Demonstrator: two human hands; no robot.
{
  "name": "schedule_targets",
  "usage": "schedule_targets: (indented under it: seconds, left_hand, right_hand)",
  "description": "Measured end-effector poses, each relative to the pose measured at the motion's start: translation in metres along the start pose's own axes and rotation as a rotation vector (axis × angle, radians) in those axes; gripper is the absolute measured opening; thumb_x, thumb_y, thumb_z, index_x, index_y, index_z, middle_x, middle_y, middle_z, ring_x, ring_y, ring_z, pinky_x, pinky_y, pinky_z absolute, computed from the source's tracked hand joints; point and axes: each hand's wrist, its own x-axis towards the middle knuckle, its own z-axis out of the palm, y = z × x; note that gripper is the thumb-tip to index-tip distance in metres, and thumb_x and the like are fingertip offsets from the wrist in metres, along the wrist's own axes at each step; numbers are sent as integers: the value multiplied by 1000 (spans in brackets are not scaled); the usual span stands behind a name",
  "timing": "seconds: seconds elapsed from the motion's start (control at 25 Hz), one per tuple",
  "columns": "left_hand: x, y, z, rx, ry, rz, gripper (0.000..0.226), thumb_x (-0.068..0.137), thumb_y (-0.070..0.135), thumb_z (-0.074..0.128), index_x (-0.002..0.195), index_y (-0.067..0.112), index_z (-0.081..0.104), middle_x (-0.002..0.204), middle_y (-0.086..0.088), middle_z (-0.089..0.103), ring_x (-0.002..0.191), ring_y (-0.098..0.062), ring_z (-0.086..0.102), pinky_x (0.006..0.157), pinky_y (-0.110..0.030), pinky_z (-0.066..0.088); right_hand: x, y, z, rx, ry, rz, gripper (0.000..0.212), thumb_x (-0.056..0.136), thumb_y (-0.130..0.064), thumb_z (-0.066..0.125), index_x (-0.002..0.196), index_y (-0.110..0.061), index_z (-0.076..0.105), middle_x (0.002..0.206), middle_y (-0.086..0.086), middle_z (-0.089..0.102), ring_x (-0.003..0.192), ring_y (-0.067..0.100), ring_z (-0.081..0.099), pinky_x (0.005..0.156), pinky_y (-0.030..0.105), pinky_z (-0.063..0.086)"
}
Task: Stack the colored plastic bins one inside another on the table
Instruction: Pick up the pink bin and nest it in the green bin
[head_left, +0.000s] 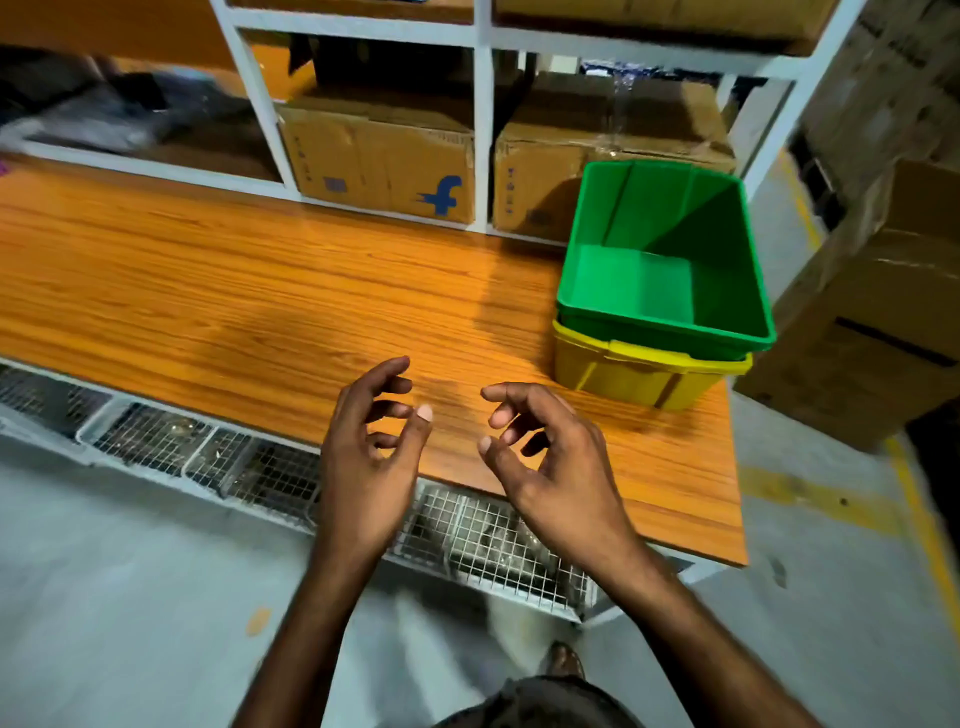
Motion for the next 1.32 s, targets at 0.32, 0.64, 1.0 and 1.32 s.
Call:
schedule_targets:
  seconds: [0.32, 0.64, 1.0, 1.32]
  left_hand:
    - [-43, -39, -183, 328, 60, 79, 55, 96, 20, 68, 144, 38, 51, 140, 10, 49, 128, -5, 53, 99, -12, 42]
    - [-23, -92, -305, -116, 332, -300, 46, 93, 13, 72, 133, 33, 59, 124, 9, 66, 104, -6, 67, 83, -11, 51]
    - [78, -155, -439, -91, 523, -346, 42, 93, 9, 72, 128, 30, 62, 118, 14, 66, 101, -8, 66, 81, -16, 52]
    - [179, -196, -569, -38, 636, -354, 42, 91, 14, 75, 124, 35, 62, 122, 13, 65, 106, -8, 65, 79, -23, 52]
  right_hand:
    - [-27, -55, 148, 200, -199, 101, 52, 87, -5, 77, 127, -34, 62, 106, -10, 66, 89, 12, 65, 73, 34, 59]
    - [5, -98, 288, 418, -401, 213, 44, 89, 1, 74, 127, -19, 63, 102, -2, 68, 88, 10, 62, 89, 41, 58]
    - [114, -122, 463, 429, -535, 188, 41, 90, -5, 74, 124, -26, 65, 108, 4, 71, 94, 16, 65, 89, 39, 57]
    - [214, -177, 623, 369, -675, 85, 43, 90, -7, 75, 122, -33, 64, 107, -5, 71, 97, 18, 67, 89, 37, 60]
